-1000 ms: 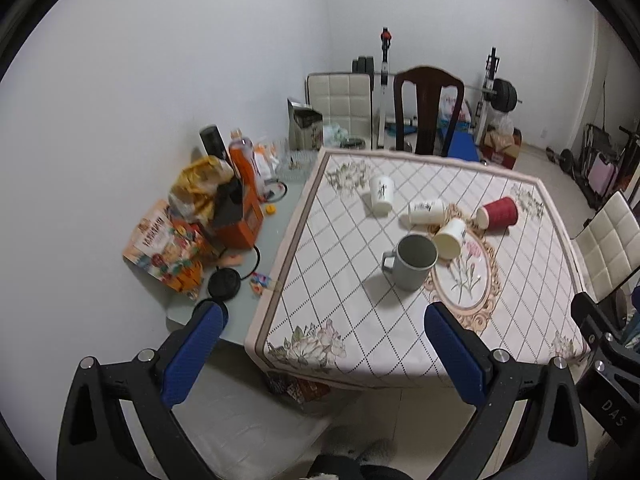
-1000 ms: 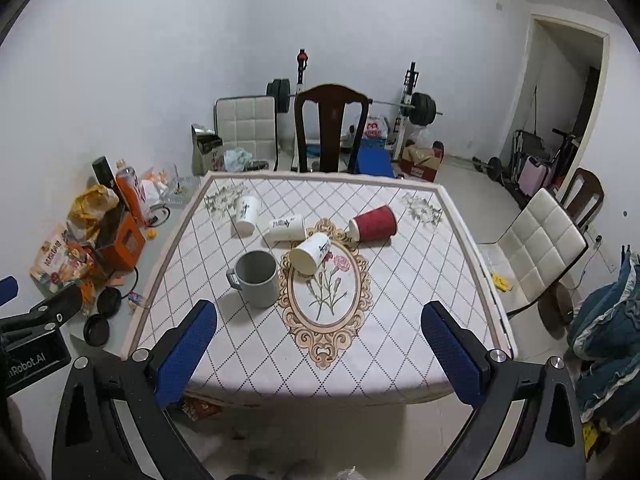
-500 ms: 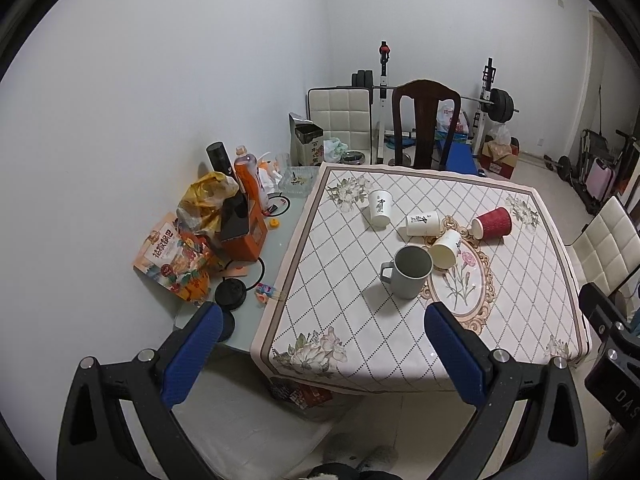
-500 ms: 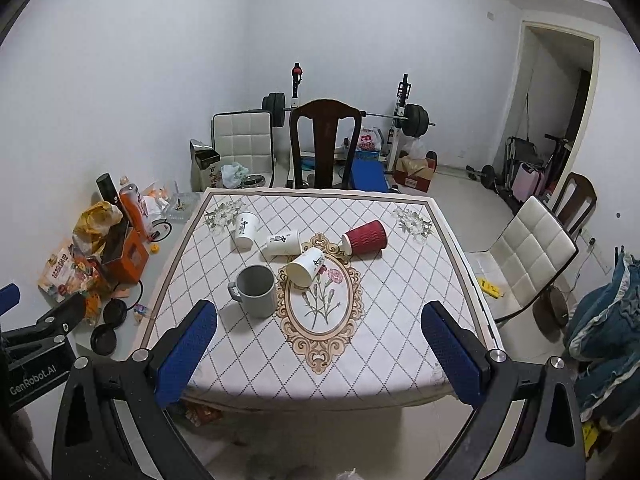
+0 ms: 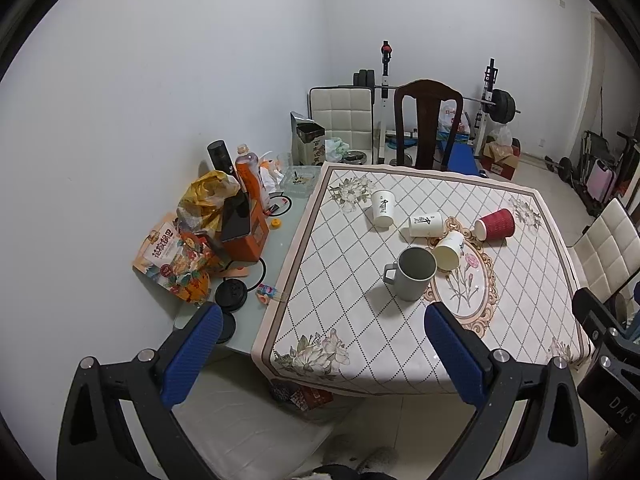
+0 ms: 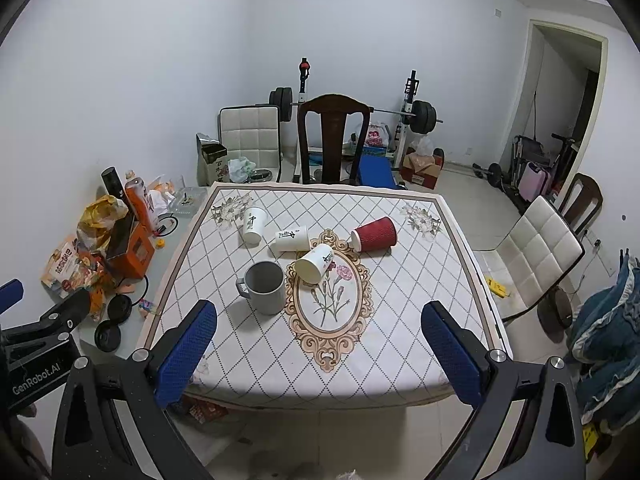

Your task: Flip cup upright

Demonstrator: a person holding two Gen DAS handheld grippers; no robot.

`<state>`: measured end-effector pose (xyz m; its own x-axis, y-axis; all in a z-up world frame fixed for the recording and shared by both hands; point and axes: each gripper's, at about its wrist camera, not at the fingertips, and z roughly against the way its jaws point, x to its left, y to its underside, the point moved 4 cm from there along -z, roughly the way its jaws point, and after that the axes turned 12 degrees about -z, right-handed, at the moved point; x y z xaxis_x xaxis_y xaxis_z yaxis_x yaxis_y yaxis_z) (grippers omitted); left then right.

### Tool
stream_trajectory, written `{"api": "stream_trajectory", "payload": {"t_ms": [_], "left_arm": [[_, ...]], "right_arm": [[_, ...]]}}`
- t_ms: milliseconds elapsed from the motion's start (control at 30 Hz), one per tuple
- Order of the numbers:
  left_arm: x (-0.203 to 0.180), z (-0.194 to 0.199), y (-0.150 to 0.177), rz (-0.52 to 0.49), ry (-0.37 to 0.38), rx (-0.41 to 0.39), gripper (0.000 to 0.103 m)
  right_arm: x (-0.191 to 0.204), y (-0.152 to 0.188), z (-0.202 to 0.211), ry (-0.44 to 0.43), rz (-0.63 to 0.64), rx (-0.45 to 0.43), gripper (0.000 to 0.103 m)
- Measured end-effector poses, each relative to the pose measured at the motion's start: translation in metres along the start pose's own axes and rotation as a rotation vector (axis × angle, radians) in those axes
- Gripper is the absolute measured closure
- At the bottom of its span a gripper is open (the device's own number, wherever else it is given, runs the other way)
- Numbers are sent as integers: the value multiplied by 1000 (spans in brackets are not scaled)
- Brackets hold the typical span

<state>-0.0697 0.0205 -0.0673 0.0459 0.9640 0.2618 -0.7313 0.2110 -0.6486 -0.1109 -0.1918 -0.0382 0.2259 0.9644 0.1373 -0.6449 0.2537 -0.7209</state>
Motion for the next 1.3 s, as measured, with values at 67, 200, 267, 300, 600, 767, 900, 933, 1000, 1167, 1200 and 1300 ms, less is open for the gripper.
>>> {"api": "stream_trajectory", "payload": {"t_ms": [67,200,267,300,600,767,900,933,1000,1167,1200,1300], "left_arm": [[1,-1,1,2,2,-2,0],[3,-1,2,0,-5,3,0],[4,-1,2,-3,-7,2,0],[5,0,3,-6,-10,1,0],[5,1,3,-6,-13,-4,0],[8,1,1,-8,-9,-8,0],[9,2,0,-8,-8,-9,0],[10,2,0,-9,-10,-9,0],[10,2,-1,-10,-12,-9,0],[10,2,-1,-10,-11,-8,0],[10,3,-2,-11,-11,-8,0],[10,3,-2,-6,-10,-9,0]], "right_arm": [[2,0,-2,-2,2,5,0],[5,2,-6,-4,6,15,0],[7,3,-8,-8,6,22,0],[8,3,-9,-10,5,24,0],[12,5,-13,-14,-5,40,0],[16,6,-13,-16,-10,44,0],[20,7,-14,-16,-10,46,0],[19,7,-14,-16,-10,45,0],[20,7,-14,-17,-11,45,0],[21,7,-14,-17,-10,46,0],[21,7,-14,-18,-10,46,0],[22,7,-14,-16,-10,46,0]]}}
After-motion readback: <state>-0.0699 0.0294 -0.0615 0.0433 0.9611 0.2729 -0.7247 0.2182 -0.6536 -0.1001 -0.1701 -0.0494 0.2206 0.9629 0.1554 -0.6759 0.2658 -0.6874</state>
